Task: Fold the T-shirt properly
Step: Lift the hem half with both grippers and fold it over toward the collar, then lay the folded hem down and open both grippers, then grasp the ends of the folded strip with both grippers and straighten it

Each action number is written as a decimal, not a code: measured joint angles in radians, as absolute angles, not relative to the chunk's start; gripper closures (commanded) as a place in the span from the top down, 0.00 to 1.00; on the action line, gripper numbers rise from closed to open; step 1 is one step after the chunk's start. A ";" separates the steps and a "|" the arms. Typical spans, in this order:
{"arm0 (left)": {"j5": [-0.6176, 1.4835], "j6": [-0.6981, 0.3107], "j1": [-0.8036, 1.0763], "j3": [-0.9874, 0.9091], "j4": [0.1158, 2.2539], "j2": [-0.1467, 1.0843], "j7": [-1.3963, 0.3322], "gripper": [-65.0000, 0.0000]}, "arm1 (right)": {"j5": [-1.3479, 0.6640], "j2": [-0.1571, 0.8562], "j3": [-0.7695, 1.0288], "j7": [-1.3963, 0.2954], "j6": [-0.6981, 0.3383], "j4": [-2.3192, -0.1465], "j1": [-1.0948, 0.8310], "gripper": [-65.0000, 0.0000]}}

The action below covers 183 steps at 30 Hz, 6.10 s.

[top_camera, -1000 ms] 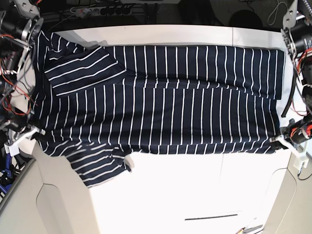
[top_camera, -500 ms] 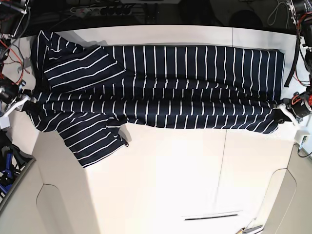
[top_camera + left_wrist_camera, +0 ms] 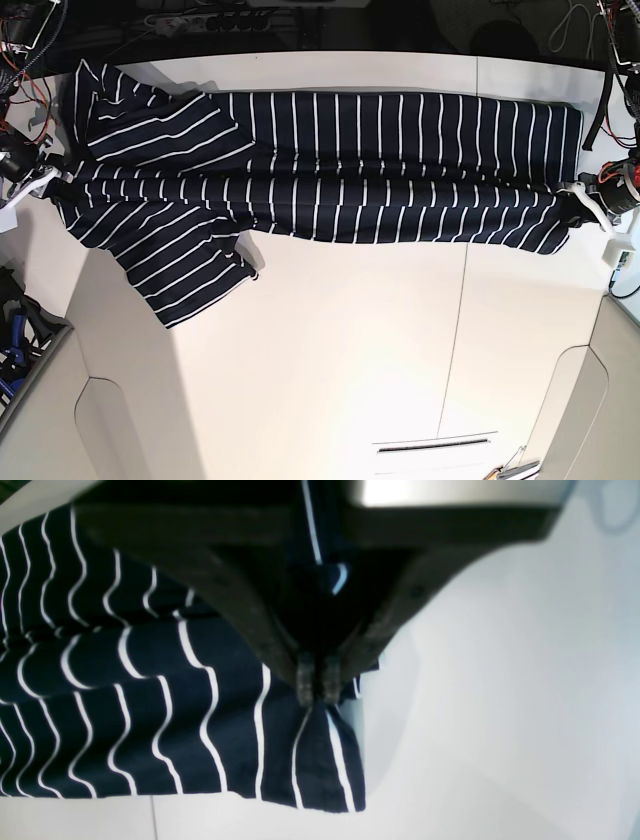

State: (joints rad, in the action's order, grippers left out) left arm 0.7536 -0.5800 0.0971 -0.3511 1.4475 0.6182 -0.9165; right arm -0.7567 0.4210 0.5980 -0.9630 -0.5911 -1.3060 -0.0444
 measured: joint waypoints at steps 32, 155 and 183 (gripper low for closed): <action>0.753 -0.612 0.130 -0.354 1.448 0.550 -0.920 0.00 | -0.532 0.378 0.339 -0.623 -0.573 -0.896 0.363 0.46; 0.846 -0.548 0.389 -0.641 1.419 0.443 -0.731 0.74 | -0.767 0.224 0.516 -0.932 -0.595 -1.575 -0.274 0.00; 1.061 -0.693 0.391 -0.620 1.413 0.455 -0.911 0.00 | -0.863 0.224 0.528 -1.006 -0.595 -1.575 -0.274 0.00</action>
